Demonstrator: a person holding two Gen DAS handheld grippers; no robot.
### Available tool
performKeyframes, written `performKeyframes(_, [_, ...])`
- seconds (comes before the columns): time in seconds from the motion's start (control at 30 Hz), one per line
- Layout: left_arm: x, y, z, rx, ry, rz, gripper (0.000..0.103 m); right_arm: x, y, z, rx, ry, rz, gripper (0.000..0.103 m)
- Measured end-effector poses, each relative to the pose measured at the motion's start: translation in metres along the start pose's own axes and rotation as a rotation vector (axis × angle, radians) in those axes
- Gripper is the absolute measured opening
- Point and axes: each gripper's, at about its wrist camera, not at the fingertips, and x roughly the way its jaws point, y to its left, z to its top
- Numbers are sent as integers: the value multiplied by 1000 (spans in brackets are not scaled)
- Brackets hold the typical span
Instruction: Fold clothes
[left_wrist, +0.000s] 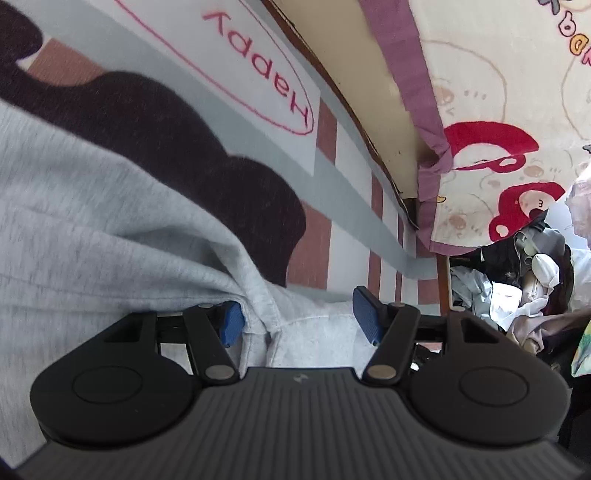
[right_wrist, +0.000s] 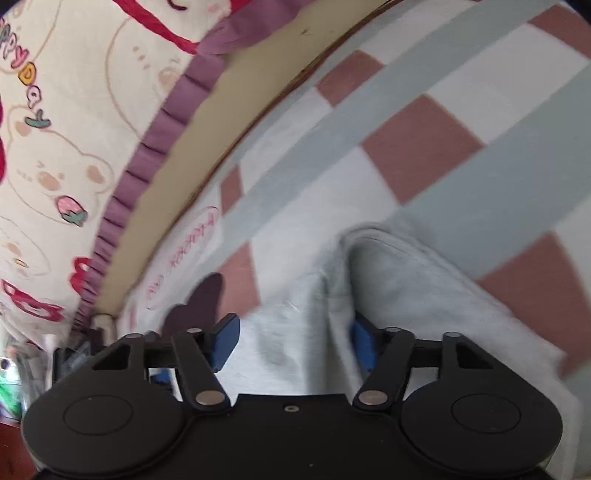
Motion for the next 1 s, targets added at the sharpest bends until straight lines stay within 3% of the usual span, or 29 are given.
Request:
performKeyframes(0.03, [0,-1,0,18,0,-1,59,3,0,2,2,-10,7,70])
performKeyframes(0.07, [0,-2,-1,38,3,-2,58,4,0,5,-4,-26,11,53])
performKeyframes(0.1, [0,-3,-1,60,5,-2,56,5,1,7,-15,-43,13,13])
performKeyframes(0.17, [-2,-5,1,106,5,-3,49,2,7,15,-71,-79,0,13])
performKeyframes(0.23, [-7,-6,5,141,-25,-7,35,-1,13,22,-123,-114,-8,13])
performKeyframes(0.37, [-14,-9,10,212,-71,-10,34,4,26,34,-192,-116,-21,13])
performKeyframes(0.47, [-8,-16,5,349,-96,68,33,20,26,42,-209,-80,-73,13])
performKeyframes(0.57, [-4,-23,-1,483,-111,117,33,29,17,48,-162,-72,-94,13])
performKeyframes(0.63, [-4,-25,-4,515,-109,126,33,30,9,49,-121,-74,-98,12])
performKeyframes(0.7, [-5,-21,-1,472,-99,110,33,29,4,48,-101,-79,-104,13])
performKeyframes(0.83, [-9,3,15,246,-74,8,33,24,0,46,-79,-97,-114,17])
performKeyframes(0.9, [-13,11,20,171,-67,-25,33,21,1,43,-62,-104,-113,28])
performKeyframes(1.0, [-20,7,23,156,-55,-18,33,18,0,35,-49,-88,-81,45])
